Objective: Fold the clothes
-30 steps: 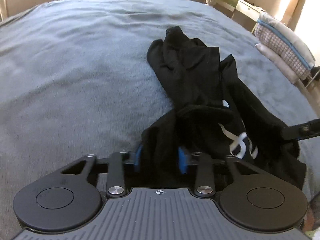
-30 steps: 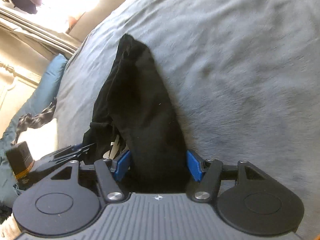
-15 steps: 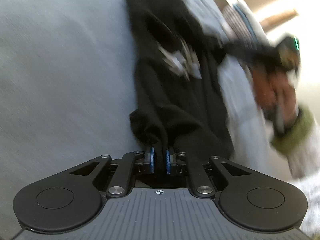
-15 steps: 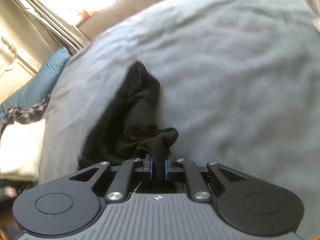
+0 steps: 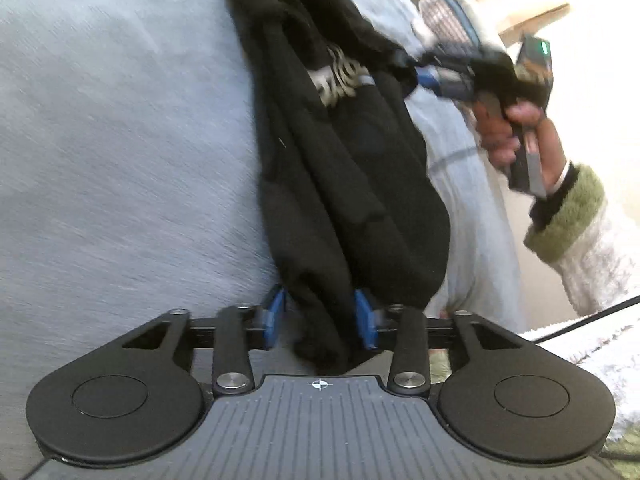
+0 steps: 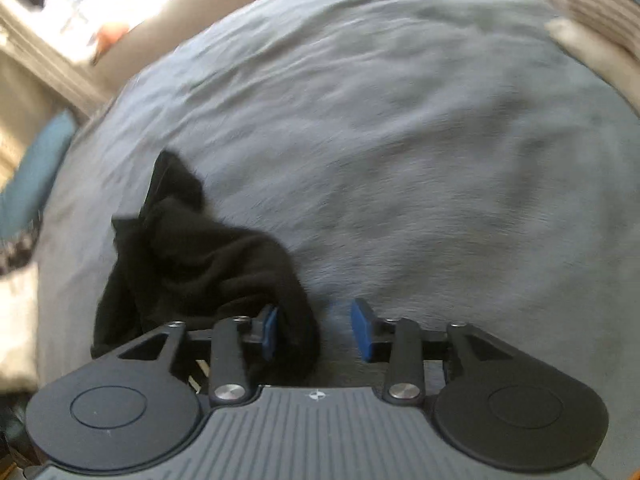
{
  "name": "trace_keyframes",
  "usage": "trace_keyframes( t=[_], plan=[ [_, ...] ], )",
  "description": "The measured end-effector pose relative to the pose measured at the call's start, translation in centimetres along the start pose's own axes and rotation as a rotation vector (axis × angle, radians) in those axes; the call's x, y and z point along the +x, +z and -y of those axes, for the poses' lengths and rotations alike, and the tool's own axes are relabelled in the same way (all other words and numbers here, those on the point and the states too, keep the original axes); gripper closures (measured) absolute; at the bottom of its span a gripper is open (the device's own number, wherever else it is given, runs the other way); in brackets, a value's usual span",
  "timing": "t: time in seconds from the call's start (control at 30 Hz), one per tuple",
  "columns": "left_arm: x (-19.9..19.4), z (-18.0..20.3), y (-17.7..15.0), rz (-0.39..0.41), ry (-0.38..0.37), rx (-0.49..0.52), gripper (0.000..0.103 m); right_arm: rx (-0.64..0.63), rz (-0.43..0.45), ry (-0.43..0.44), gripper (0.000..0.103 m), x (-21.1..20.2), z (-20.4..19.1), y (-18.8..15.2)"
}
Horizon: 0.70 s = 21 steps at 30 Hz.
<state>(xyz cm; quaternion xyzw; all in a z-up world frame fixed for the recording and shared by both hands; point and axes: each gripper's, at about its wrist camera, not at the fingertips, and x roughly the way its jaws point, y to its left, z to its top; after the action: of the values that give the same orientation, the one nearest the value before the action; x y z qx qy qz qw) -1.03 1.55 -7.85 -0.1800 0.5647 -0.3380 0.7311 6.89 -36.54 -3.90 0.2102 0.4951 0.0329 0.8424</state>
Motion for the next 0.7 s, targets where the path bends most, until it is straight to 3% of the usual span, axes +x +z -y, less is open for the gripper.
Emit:
trace_keyframes(
  t=[0.17,0.37,0.57,0.7],
  plan=[
    [-2.9,-1.0,1.1,0.086,0.049,-0.004,0.056,-0.074,0.112,0.005,0.058,-3.4,-0.9,0.5],
    [0.4,2.3,2.3,0.151,0.208,0.321,0.056,-0.464,0.183,0.016,0.058,-3.8,-8.9,-0.3],
    [3.9,5.8,3.6,0.212,0.369,0.658,0.056,-0.796,0.119,-0.007,0.059,-0.2,-14.5,-3.0],
    [6.3,8.2,4.4,0.252,0.476,0.884,0.056,-0.894,0.072,-0.035,0.061,2.4,-15.6,-3.2]
  ],
)
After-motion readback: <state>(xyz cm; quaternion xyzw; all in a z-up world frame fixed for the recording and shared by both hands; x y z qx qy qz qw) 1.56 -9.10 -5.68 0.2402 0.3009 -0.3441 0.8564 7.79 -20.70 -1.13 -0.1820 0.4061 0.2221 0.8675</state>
